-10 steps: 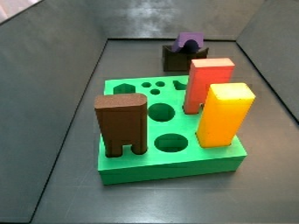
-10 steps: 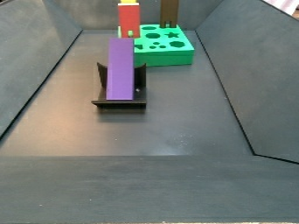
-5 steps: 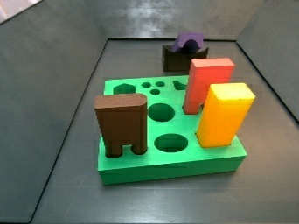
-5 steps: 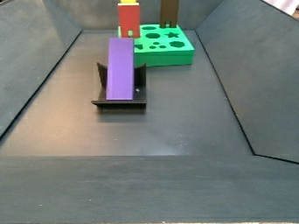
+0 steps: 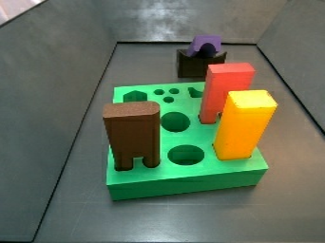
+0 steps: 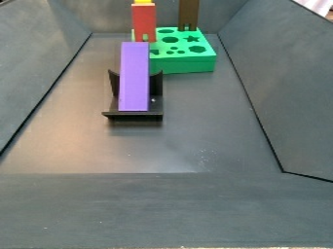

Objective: Pick up the arch object. Move up. Place the arch object on the fixture. Regrasp the arch object. Rotate the arch object. Move to above the board. Insert the arch object.
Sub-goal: Regrasp the arch object.

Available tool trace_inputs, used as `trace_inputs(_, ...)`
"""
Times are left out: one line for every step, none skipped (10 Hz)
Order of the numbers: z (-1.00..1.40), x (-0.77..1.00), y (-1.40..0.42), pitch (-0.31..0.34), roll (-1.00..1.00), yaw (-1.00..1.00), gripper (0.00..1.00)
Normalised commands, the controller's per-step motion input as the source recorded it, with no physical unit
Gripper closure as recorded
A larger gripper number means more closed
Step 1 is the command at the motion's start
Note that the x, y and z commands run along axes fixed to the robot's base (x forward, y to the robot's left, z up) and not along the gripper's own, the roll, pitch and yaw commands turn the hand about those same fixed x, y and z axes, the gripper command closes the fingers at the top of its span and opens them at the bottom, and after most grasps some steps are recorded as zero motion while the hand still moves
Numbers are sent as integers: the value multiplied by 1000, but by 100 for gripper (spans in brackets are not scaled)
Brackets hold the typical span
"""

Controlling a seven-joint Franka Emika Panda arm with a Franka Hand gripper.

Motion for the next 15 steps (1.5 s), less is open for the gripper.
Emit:
trace_inputs(-15,177,-59,191,603,237,0)
trace_inputs(-14,193,-61,160,425,250,0)
trace_inputs(-7,204,-49,130,286,253,0)
trace_inputs(-2,202,-46,91,213,249,0)
trace_inputs(-11,185,-53,59,189,242,0)
trace_inputs(-13,160,-61,33,182,220,0)
trace_inputs(-1000,60,41,-98,268,260,0)
trace_inputs(-1000,62,42,-103,267,229,0)
trace_inputs(-1000,66,31,-120,231,153,0)
trace_inputs(-1000,71,24,-132,194,100,0)
trace_inputs(-1000,75,20,-136,167,71,0)
trace_inputs(-1000,87,13,-132,115,12,0)
trace_inputs(-1000,91,12,-126,101,-6,0)
trace_inputs(-1000,99,10,-104,76,-34,0)
trace_inputs(-1000,104,9,-82,67,-48,0)
